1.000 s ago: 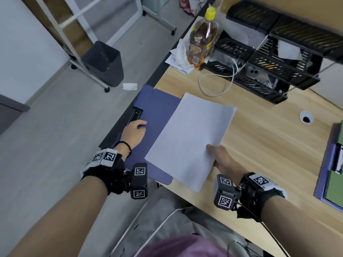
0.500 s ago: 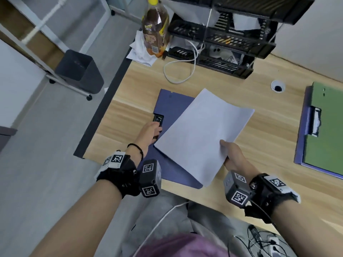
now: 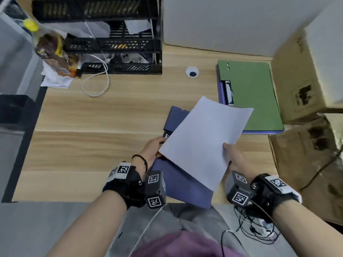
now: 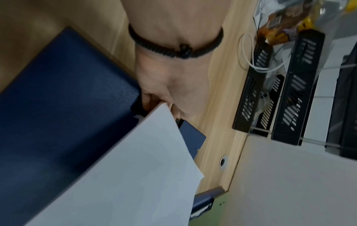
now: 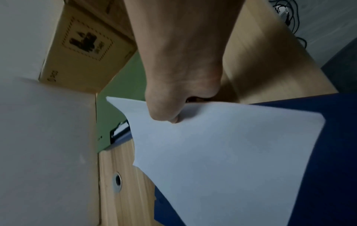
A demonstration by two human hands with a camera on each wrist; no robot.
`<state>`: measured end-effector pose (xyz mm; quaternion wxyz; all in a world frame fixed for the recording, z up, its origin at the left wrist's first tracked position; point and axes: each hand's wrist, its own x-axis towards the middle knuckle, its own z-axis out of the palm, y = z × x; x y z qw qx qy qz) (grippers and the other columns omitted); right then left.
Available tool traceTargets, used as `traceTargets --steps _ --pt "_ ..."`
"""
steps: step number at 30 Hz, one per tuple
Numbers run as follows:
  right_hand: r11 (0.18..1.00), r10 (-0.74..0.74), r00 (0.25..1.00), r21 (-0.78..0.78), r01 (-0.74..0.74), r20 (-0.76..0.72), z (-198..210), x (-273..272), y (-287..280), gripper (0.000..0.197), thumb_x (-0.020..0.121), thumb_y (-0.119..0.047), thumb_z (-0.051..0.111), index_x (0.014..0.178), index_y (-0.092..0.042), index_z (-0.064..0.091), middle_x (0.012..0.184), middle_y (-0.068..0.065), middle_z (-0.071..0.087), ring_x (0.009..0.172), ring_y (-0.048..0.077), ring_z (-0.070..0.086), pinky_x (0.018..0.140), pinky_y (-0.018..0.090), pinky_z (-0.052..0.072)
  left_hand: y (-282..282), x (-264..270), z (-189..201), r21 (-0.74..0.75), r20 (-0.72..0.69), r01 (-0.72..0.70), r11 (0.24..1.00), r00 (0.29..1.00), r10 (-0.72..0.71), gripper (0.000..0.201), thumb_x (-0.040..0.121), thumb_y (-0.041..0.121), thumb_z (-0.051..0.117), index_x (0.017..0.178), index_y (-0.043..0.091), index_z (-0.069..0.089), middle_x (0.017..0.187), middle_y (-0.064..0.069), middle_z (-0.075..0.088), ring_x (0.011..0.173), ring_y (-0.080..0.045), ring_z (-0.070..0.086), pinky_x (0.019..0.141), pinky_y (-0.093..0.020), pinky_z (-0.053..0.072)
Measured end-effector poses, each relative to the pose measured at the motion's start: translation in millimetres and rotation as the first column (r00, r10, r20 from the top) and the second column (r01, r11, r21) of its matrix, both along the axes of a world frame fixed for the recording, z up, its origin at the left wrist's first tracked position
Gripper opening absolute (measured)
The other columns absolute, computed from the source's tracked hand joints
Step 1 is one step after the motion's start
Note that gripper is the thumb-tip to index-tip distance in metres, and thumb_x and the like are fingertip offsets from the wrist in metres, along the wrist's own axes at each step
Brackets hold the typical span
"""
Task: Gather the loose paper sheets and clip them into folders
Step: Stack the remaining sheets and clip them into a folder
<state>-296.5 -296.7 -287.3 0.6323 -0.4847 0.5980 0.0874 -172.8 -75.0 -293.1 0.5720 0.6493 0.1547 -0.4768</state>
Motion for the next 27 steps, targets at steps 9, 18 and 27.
traceTargets --steps 9,18,27 --pt "0.995 -0.086 0.995 0.048 0.084 0.042 -12.8 -24.0 -18.9 0.047 0.086 -0.015 0.052 0.128 0.006 0.051 0.116 0.018 0.063 0.087 0.024 0.053 0.074 0.037 0.047 -16.0 -5.9 9.7 0.164 0.036 0.114 0.98 0.992 -0.122 0.034 0.101 0.032 0.03 0.122 0.015 0.051 0.117 -0.006 0.064 0.105 -0.017 0.057 0.08 -0.023 0.042" --pt "0.974 -0.159 0.957 0.198 0.112 0.242 -2.0 -14.7 -9.9 0.028 0.101 -0.019 0.043 0.124 -0.009 0.054 0.101 0.005 0.068 0.088 0.021 0.064 0.07 0.036 0.05 18.8 -0.7 7.1 0.18 -0.08 -0.144 0.973 0.984 0.161 0.031 0.094 0.044 0.041 0.096 0.017 0.057 0.085 -0.002 0.062 0.061 -0.012 0.053 0.062 -0.025 0.038" --pt "0.93 -0.146 0.827 0.361 -0.073 0.543 60.9 38.6 12.5 0.036 0.102 -0.015 0.039 0.135 -0.006 0.05 0.13 0.008 0.064 0.119 0.025 0.061 0.094 0.038 0.053 33.4 -13.3 2.5 0.049 0.114 -0.137 0.989 0.985 0.131 0.023 0.095 0.006 0.047 0.115 0.009 0.058 0.08 -0.001 0.066 0.058 -0.012 0.054 0.052 -0.021 0.043"
